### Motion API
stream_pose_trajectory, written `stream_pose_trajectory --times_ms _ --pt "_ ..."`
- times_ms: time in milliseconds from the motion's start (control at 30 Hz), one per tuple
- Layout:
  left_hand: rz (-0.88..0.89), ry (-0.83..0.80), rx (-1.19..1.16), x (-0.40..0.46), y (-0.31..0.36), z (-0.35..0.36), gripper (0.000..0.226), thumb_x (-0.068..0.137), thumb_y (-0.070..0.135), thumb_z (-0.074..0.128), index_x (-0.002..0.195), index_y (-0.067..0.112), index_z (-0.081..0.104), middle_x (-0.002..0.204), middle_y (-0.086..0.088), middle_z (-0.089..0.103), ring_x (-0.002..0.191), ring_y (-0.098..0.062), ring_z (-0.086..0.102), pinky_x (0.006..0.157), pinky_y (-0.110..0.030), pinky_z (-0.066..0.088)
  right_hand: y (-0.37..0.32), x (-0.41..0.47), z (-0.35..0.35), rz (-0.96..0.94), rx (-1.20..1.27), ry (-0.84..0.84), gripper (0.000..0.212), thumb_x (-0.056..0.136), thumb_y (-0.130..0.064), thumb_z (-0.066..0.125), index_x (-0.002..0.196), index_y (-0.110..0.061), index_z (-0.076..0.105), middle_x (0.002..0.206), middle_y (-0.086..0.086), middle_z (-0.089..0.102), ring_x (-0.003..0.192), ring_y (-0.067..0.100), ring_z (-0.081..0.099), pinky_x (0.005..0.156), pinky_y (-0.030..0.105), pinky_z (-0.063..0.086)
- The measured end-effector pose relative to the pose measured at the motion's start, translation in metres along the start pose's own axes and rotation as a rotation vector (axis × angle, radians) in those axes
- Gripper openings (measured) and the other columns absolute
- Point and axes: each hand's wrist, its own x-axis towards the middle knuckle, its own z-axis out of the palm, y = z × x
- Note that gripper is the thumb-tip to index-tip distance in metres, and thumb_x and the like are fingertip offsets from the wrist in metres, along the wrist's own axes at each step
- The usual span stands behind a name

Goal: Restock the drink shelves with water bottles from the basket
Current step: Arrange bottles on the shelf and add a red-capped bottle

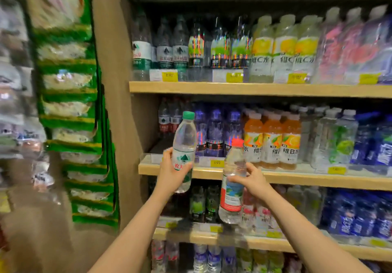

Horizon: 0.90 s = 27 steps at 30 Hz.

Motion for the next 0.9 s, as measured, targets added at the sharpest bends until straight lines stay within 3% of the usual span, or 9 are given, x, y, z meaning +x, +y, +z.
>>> stream_pose_trajectory --times_ms 133,233,333,467,667,800,900 --pt "0.164 0.048 -0.026 0.056 0.054 -0.031 0.049 0.079 0.02 0.072 0.117 0.016 0.04 0.103 0.004 0.058 0.092 -0.013 0.058 0.067 -0.017 0.041 -0.061 0.019 0.014 -0.109 0.013 0.08 0.035 0.075 -0.001 0.072 0.103 -0.014 0.054 0.093 0.0 0.063 0.078 0.009 0.06 0.05 0.005 0.045" --pt "0.285 0.074 -0.031 0.102 0.084 -0.053 0.052 0.077 0.019 0.074 0.118 0.01 0.043 0.111 -0.003 0.058 0.098 -0.016 0.057 0.074 -0.019 0.041 -0.1 0.031 0.024 -0.18 0.006 0.15 0.036 0.074 -0.002 0.073 0.104 -0.013 0.056 0.093 0.001 0.063 0.074 0.005 0.057 0.047 0.005 0.042" --pt "0.408 0.101 -0.044 0.149 0.111 -0.069 0.055 0.076 0.019 0.074 0.121 0.008 0.045 0.117 -0.007 0.05 0.104 -0.016 0.051 0.079 -0.008 0.039 -0.134 0.045 0.029 -0.252 0.003 0.197 0.038 0.073 0.0 0.074 0.104 -0.013 0.057 0.098 0.006 0.065 0.074 0.004 0.058 0.05 0.005 0.044" --pt "0.497 0.168 -0.066 0.206 0.151 -0.081 0.056 0.078 0.025 0.073 0.124 0.013 0.044 0.117 -0.002 0.049 0.106 -0.016 0.05 0.086 -0.025 0.041 -0.171 0.062 0.028 -0.312 0.004 0.218 0.04 0.073 0.0 0.073 0.109 -0.011 0.056 0.098 0.003 0.066 0.075 0.002 0.059 0.051 0.005 0.046" --pt "0.512 0.237 -0.078 0.276 0.175 -0.083 0.062 0.08 0.032 0.069 0.132 0.017 0.039 0.13 -0.005 0.049 0.118 -0.021 0.048 0.097 -0.037 0.043 -0.202 0.089 0.024 -0.362 0.026 0.206 0.05 0.074 -0.005 0.073 0.118 -0.011 0.051 0.095 -0.008 0.065 0.068 -0.004 0.066 0.053 0.008 0.048" --pt "0.433 0.249 -0.038 0.298 0.162 -0.074 0.064 0.081 0.036 0.068 0.133 0.014 0.038 0.132 -0.007 0.049 0.121 -0.025 0.047 0.101 -0.045 0.043 -0.208 0.103 0.023 -0.377 -0.006 0.203 0.055 0.072 -0.015 0.076 0.121 -0.015 0.051 0.11 -0.003 0.064 0.091 0.006 0.063 0.065 0.017 0.051" --pt "0.367 0.256 -0.001 0.298 0.143 -0.067 0.069 0.081 0.041 0.064 0.136 0.014 0.03 0.131 -0.01 0.049 0.118 -0.028 0.049 0.097 -0.048 0.045 -0.206 0.111 0.024 -0.38 -0.004 0.188 0.058 0.07 -0.017 0.077 0.122 -0.017 0.052 0.114 -0.002 0.063 0.096 0.008 0.062 0.069 0.021 0.051"
